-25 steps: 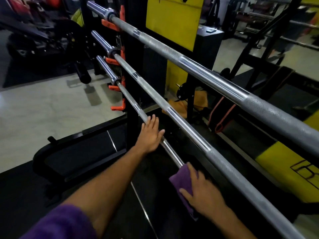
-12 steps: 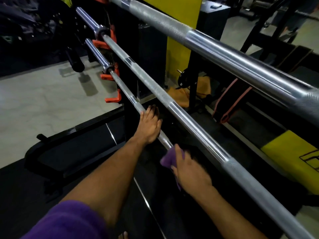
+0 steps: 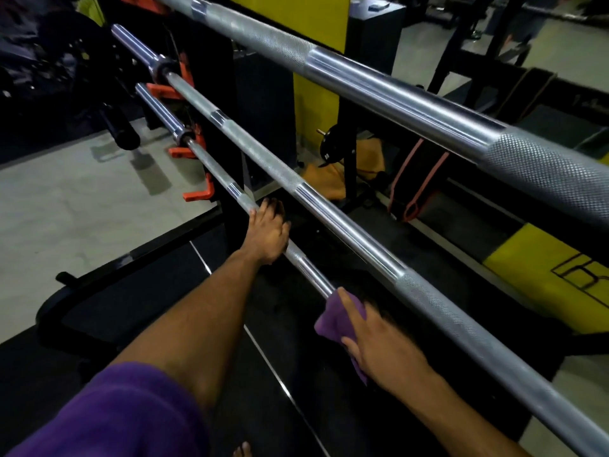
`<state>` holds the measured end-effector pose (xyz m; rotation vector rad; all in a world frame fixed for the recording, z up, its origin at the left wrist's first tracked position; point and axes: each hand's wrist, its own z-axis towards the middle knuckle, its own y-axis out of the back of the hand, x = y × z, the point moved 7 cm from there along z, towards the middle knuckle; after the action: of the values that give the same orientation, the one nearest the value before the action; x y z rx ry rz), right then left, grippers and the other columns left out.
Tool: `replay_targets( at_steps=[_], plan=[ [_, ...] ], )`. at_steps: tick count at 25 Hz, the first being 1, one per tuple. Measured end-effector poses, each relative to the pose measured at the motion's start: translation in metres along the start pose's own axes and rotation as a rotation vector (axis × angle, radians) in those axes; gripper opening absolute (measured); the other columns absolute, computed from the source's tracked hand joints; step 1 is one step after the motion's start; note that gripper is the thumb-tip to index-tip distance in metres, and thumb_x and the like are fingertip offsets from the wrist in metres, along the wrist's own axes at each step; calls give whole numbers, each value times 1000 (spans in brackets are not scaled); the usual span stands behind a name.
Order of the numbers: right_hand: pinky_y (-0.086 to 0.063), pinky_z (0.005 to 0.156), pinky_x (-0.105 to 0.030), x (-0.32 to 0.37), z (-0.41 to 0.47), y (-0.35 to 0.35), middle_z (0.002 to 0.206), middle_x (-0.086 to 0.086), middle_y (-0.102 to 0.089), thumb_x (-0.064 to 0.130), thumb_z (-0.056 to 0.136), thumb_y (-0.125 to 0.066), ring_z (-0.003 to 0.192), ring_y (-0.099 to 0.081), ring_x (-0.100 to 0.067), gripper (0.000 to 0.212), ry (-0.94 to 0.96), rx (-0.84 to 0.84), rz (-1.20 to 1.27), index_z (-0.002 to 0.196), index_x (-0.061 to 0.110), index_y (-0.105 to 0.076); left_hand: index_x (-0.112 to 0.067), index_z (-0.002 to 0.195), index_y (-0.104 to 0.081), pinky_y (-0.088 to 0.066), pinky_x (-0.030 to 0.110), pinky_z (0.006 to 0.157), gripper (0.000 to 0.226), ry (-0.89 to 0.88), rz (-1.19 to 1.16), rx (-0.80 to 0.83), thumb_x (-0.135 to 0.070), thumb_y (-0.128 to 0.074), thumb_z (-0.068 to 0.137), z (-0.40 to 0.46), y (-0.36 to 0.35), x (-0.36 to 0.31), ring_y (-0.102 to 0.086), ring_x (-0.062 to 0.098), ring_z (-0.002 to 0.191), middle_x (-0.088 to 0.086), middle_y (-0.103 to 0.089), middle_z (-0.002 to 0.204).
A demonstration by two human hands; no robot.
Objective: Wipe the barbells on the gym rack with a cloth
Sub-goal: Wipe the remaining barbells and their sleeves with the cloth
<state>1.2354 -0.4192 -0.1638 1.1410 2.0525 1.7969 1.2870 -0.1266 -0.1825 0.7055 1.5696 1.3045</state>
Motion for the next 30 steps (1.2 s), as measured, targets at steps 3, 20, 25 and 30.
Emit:
replay_targets(
  at_steps=[3,20,25,30],
  plan=[
    [-48,93,-40,-1,10,-1,146,-10,-33,44,102,-45,116,-57,-28,77,-37,0,-38,158,34,8,-6,157,-25,9,49,122,57,14,-21,27,-35,-29,108,1,-2,-3,9,28,154,13,-4,168],
    [-45,91,-23,-6,-11,-1,140,12,-33,34,100,-50,105,-57,-6,76,17,-23,43,155,49,0,-4,158,-16,11,42,122,60,32,-53,-18,-35,-28,108,-8,3,-9,10,26,154,16,-1,167],
    [-49,87,-40,26,64,-2,142,-14,-33,39,103,-44,107,-57,-31,72,33,-46,-171,158,37,3,0,158,-15,7,43,123,61,30,-60,-50,-32,-31,108,-6,2,-8,7,28,154,19,-4,167],
    [-50,78,-40,50,97,2,135,-15,-38,37,101,-47,99,-54,-30,74,61,-157,-290,158,32,0,-1,158,-15,4,46,123,62,2,-53,-23,-33,-32,108,-5,1,-6,4,27,155,17,-7,167]
  ],
)
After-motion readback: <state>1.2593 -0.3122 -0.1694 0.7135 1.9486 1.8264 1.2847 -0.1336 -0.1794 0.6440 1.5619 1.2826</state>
